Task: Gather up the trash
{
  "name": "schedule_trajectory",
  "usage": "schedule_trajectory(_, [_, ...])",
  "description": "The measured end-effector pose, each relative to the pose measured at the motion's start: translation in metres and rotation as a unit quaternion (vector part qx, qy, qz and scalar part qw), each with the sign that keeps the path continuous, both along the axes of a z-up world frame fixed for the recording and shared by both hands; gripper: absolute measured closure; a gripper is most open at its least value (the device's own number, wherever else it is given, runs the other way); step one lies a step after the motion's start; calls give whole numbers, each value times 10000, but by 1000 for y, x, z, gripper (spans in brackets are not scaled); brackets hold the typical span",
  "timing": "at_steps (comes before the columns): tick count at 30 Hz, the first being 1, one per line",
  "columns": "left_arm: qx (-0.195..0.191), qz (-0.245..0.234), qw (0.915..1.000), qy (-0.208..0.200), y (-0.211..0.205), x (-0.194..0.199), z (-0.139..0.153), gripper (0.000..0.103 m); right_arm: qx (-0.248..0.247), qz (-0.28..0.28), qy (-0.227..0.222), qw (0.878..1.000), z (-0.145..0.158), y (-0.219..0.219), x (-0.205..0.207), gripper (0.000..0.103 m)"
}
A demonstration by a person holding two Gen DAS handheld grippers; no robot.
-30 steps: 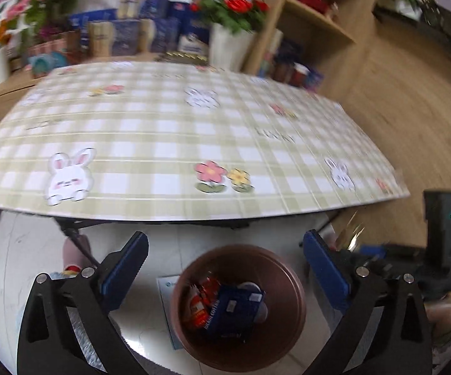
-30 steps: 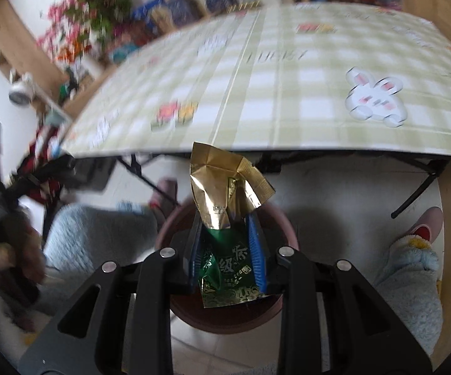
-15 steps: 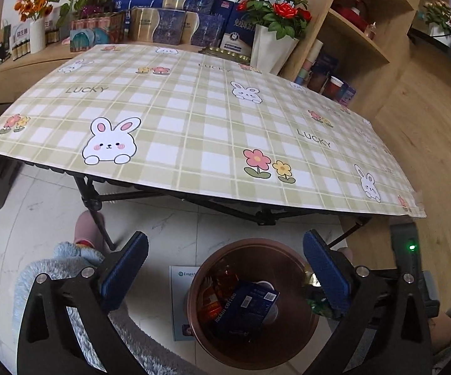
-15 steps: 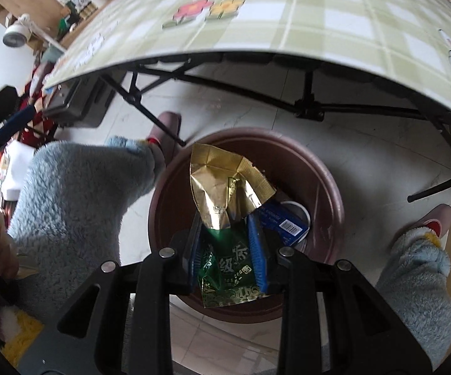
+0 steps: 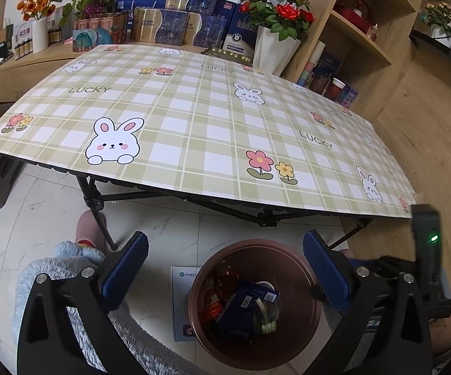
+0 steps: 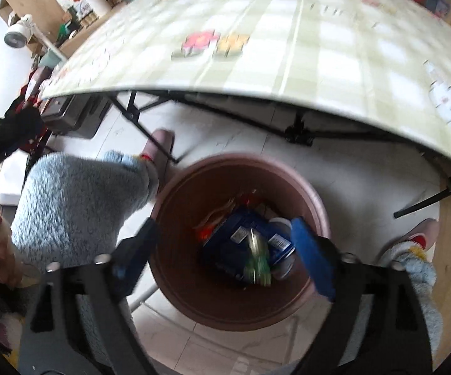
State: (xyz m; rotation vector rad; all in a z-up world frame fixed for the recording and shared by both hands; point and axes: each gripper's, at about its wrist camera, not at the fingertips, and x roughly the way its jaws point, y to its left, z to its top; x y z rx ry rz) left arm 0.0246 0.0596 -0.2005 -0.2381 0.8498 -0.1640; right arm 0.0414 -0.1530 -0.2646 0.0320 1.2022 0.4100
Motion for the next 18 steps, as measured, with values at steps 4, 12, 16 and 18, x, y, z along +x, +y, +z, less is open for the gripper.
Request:
schedule_trajectory(4, [131, 17, 9997, -225, -2, 0, 17, 6, -48, -337, -455, 9984, 33, -14, 1, 8])
schedule_trajectory(12, [884, -201, 9892, -1153, -22, 8, 94, 6, -129, -863, -1697, 9816, 128, -44, 8, 6])
schedule_trajectory(16, [1066, -277, 9814, -1574, -33, 9, 134, 6, -175, -1004, -2200, 9702, 170, -55, 8, 6])
schedule_trajectory(18, [1061, -290, 9780, -1771, -36, 7, 153, 6, -148, -1098, -2415, 9640, 189, -60, 5, 6])
